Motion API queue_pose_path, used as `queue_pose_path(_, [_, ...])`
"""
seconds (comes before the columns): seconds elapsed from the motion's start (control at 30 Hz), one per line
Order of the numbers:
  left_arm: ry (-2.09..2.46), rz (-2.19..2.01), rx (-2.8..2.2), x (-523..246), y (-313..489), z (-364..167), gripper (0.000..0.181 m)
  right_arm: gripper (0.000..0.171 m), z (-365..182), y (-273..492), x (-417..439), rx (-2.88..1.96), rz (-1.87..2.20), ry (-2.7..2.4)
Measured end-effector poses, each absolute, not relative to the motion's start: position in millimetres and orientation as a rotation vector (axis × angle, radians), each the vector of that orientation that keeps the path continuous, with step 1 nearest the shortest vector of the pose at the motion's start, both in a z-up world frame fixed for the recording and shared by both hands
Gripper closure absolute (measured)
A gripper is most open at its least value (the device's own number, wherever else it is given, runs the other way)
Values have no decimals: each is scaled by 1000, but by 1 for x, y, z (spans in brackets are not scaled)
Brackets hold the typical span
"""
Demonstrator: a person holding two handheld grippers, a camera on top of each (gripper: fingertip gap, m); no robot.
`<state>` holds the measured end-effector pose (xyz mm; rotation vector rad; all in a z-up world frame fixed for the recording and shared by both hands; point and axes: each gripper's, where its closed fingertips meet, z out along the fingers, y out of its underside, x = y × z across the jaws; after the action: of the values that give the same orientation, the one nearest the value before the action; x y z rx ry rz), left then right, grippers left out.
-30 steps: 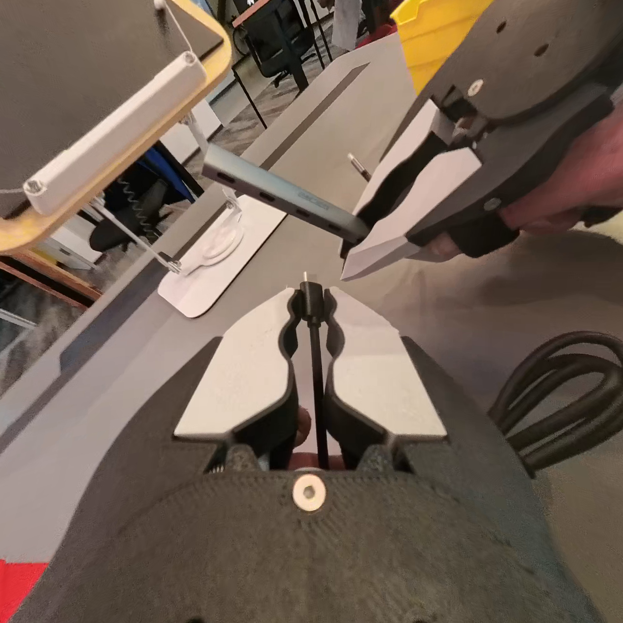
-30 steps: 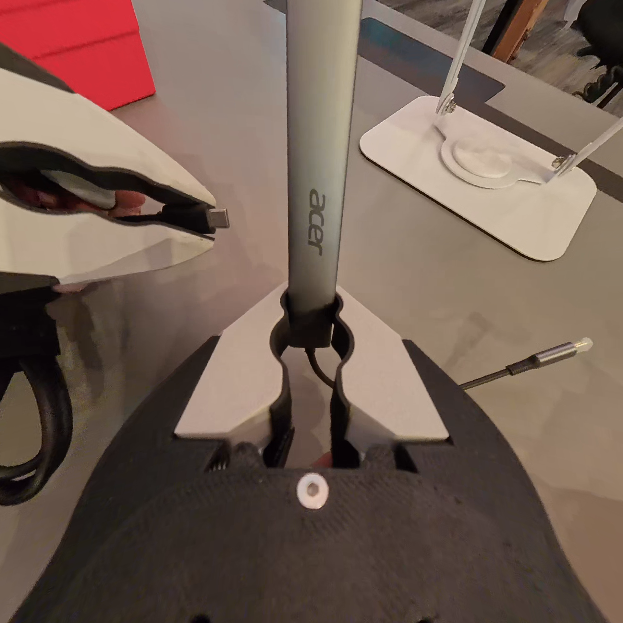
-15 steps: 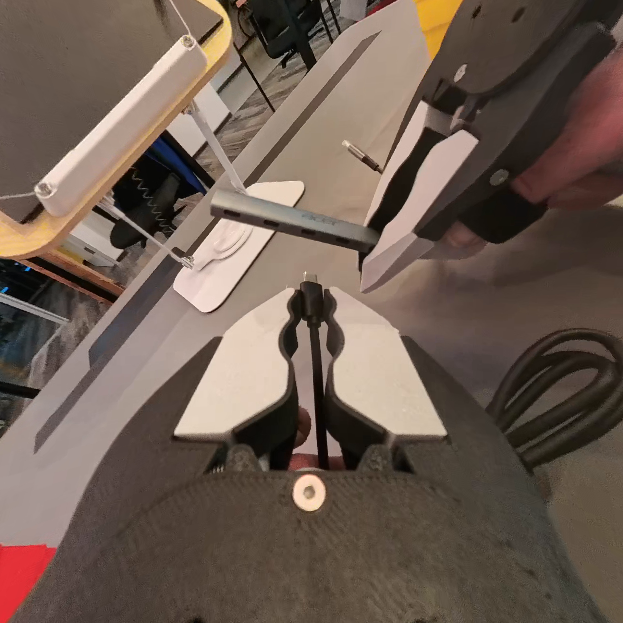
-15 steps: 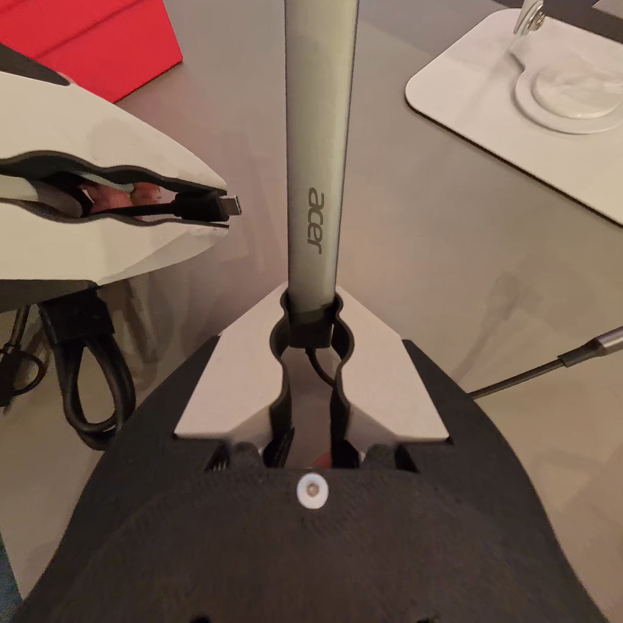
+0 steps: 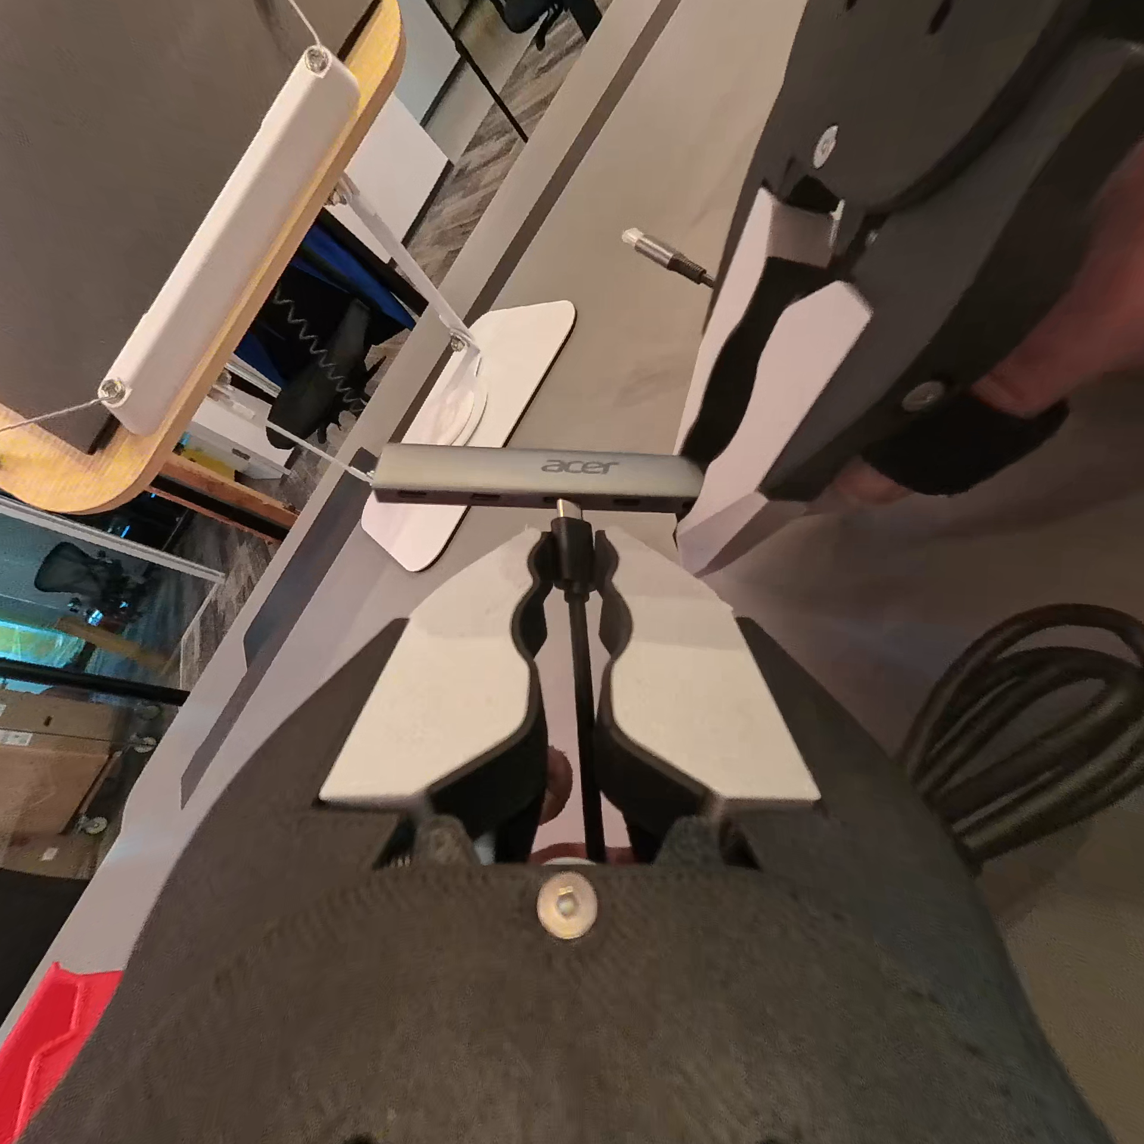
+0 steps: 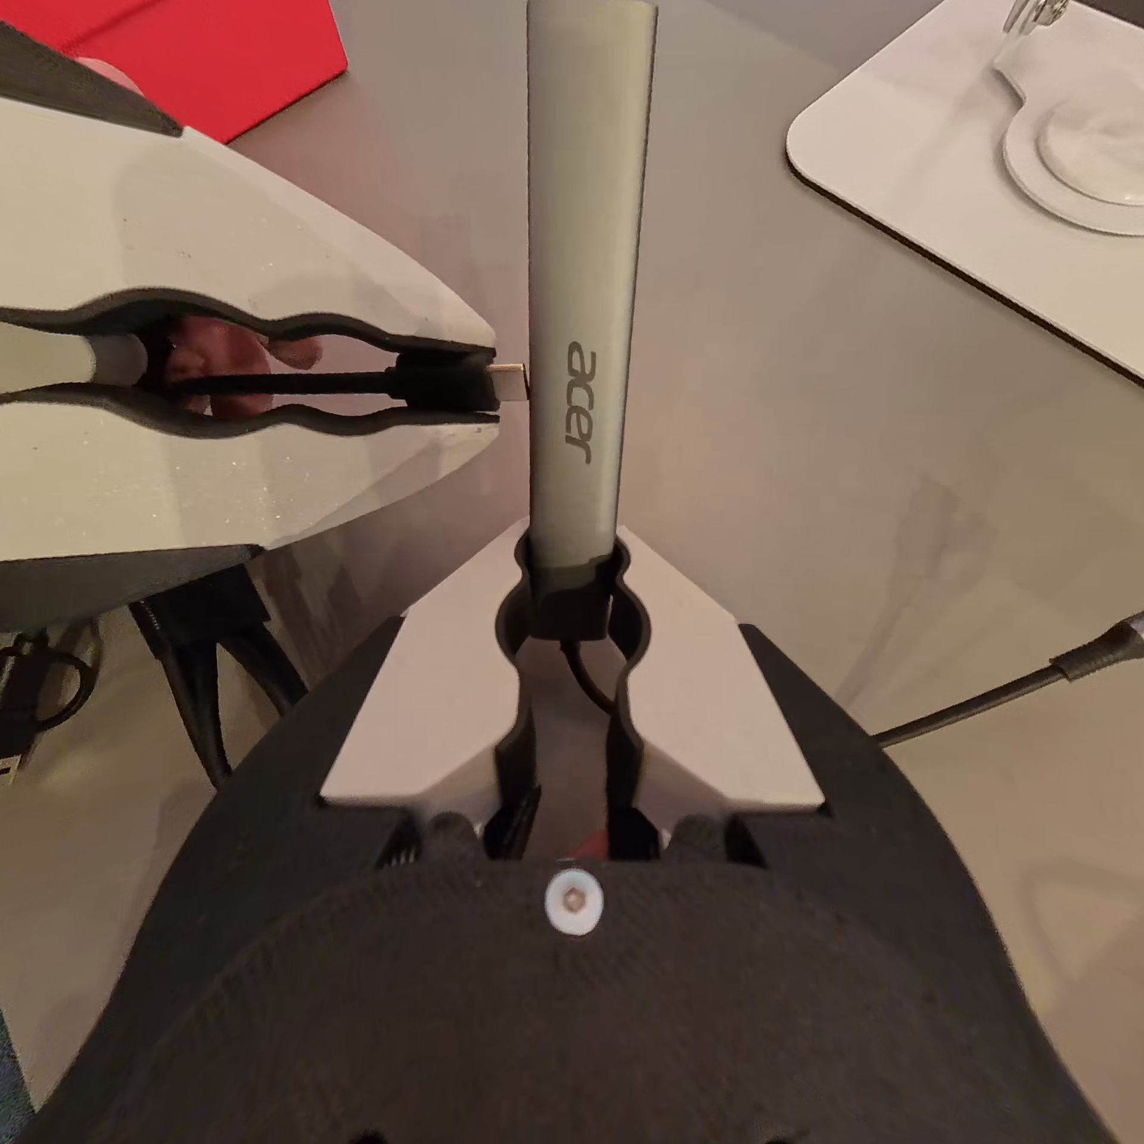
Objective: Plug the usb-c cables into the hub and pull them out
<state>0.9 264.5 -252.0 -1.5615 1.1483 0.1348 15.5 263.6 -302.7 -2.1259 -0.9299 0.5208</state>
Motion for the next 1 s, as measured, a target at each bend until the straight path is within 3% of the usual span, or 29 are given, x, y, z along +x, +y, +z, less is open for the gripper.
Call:
queue_pose_path(0.47, [1089, -29, -1598, 2, 262, -246, 169, 155, -299, 269, 19, -2026, 329, -975])
queue_pose_path(1.0, [1038, -199, -1635, 4, 262, -240, 169, 156, -291, 268, 15, -1940, 380, -949])
